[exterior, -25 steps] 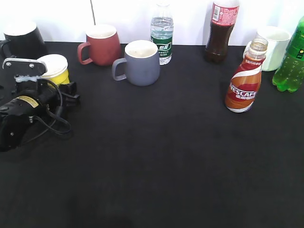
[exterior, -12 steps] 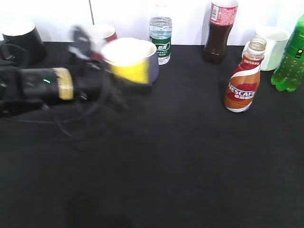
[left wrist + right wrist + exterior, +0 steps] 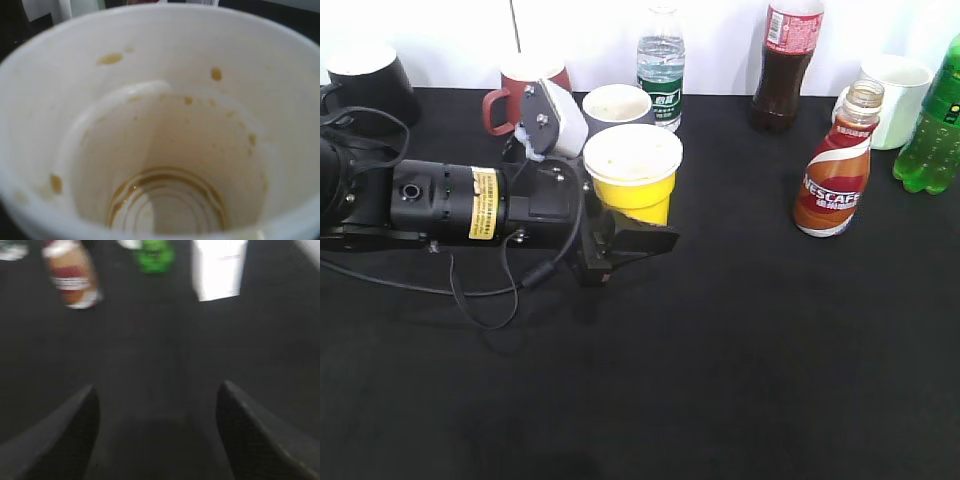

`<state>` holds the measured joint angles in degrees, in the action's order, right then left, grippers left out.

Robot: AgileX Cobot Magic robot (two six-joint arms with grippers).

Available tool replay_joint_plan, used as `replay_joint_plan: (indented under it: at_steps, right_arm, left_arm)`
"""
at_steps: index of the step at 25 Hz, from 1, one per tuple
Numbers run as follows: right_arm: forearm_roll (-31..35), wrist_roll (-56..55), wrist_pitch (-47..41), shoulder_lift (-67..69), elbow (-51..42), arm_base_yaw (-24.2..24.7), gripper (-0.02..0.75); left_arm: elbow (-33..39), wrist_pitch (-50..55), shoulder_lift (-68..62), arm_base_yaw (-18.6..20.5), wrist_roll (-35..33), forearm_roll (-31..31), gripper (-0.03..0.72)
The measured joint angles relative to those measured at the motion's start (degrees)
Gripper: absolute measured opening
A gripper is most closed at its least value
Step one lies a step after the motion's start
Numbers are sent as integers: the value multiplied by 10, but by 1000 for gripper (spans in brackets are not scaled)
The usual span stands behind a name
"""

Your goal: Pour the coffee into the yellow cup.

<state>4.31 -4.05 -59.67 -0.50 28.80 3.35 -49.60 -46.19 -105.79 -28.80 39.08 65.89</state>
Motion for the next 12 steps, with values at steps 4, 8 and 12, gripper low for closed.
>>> replay_joint_plan:
  at_steps: [4, 8, 12]
  right_arm:
    - [-1, 21, 19, 51, 7, 0, 570]
    - [20, 60, 244, 185, 12, 0, 570]
    - [105, 210, 435, 298, -3, -2, 570]
  left_arm:
    - [0, -1, 0, 0, 0, 0, 459]
    - [0, -2, 0, 0, 0, 0, 459]
    - [0, -14, 0, 0, 0, 0, 459]
